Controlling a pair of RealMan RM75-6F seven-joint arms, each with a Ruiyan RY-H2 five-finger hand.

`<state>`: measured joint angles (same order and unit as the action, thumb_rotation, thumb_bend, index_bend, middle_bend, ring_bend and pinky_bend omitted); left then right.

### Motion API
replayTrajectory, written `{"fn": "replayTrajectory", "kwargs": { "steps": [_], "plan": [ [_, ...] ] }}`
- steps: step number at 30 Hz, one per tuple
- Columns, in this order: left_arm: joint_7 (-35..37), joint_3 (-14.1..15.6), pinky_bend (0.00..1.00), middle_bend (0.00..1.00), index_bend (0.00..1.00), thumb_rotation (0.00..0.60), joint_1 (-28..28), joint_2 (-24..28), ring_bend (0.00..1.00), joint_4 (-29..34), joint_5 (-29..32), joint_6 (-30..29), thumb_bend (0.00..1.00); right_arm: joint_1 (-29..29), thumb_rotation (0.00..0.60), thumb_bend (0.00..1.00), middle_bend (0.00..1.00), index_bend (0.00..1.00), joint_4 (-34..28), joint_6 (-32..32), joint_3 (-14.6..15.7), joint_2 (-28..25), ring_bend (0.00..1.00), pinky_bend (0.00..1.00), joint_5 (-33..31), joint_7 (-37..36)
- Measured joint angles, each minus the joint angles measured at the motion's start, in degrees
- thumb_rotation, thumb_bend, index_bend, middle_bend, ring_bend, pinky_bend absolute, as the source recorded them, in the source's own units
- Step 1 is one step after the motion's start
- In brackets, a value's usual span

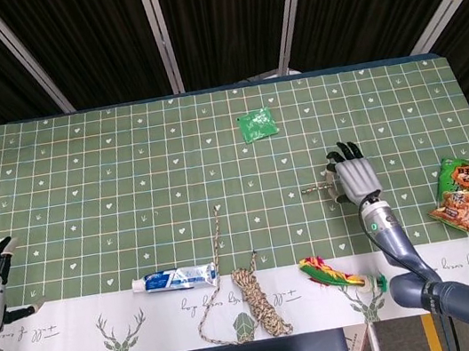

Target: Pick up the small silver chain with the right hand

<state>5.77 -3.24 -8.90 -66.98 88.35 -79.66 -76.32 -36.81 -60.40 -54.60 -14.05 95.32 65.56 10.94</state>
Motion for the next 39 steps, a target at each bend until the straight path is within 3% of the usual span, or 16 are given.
{"fn": "replayTrajectory", "kwargs": {
  "steps": [15,39],
  "plan": [
    [0.03,-0.12,0.00,0.00,0.00,0.600,0.06,-0.19,0.00,-0.09,0.00,-0.29,0.08,-0.82,0.600,0.31,0.20,0.61,-2.61,-1.58,-0.50,-4.04,0.00,0.00,0.96,3.21],
    [-0.15,-0.04,0.00,0.00,0.00,0.600,0.27,-0.28,0.00,-0.16,-0.14,-0.65,0.08,-0.40,0.600,0.31,0.20,0.61,-1.44,-3.12,-0.63,-8.19,0.00,0.00,-0.34,6.52]
  ]
}}
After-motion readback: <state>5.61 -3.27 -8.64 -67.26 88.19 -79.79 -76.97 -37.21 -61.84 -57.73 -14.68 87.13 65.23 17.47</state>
